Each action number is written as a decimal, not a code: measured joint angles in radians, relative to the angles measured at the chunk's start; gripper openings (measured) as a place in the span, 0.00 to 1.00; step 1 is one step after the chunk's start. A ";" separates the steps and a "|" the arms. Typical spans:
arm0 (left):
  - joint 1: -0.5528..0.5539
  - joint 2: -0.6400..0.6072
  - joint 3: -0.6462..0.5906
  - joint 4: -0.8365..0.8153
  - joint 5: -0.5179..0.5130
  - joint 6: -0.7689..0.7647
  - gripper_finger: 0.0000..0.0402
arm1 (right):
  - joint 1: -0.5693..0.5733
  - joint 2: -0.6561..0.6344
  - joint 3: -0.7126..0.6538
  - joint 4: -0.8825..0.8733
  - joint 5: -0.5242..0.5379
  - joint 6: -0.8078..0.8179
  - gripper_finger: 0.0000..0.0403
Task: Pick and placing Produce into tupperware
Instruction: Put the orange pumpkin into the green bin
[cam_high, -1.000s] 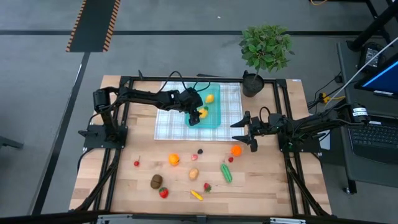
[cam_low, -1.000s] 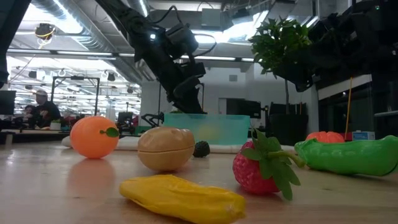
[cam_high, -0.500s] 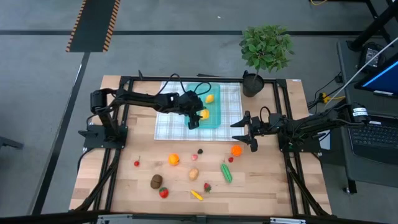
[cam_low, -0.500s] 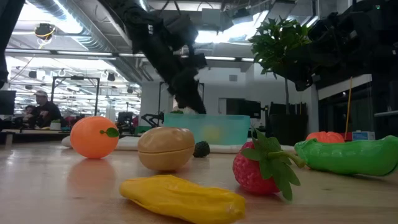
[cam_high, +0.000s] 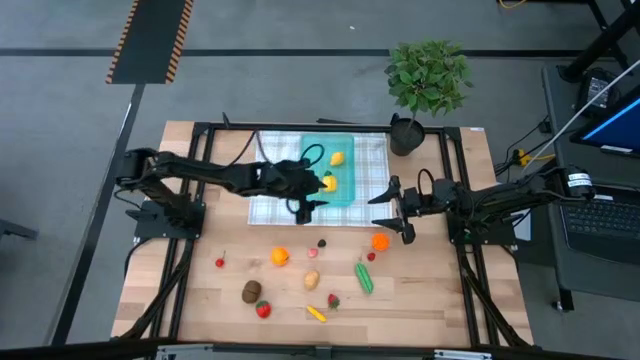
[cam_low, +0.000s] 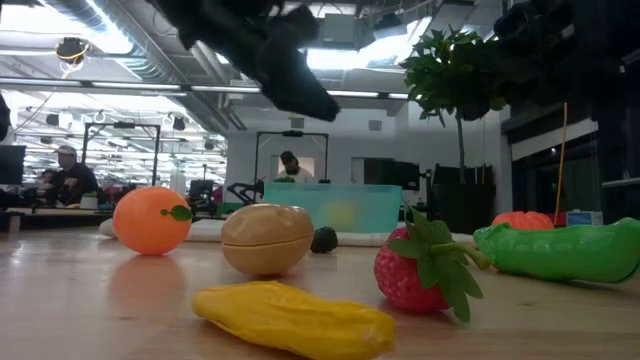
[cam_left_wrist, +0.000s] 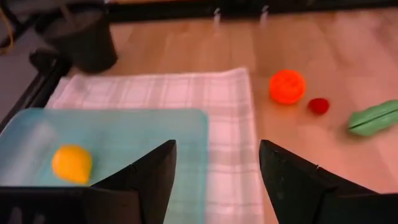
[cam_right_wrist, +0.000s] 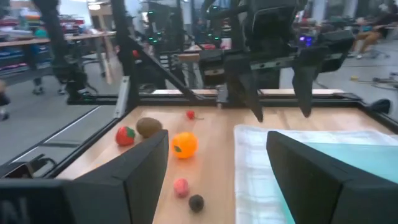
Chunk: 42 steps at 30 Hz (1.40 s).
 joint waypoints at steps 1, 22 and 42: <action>-0.013 -0.019 -0.027 0.039 -0.008 -0.002 0.55 | 0.000 -0.001 0.000 -0.007 -0.011 0.000 0.68; -0.257 -0.453 -0.517 0.319 -0.211 -0.084 0.55 | 0.000 -0.009 -0.001 -0.073 -0.091 0.024 0.68; -0.289 -0.569 -0.657 0.368 -0.248 -0.157 0.55 | 0.090 -0.043 0.389 -1.034 -0.019 0.055 0.68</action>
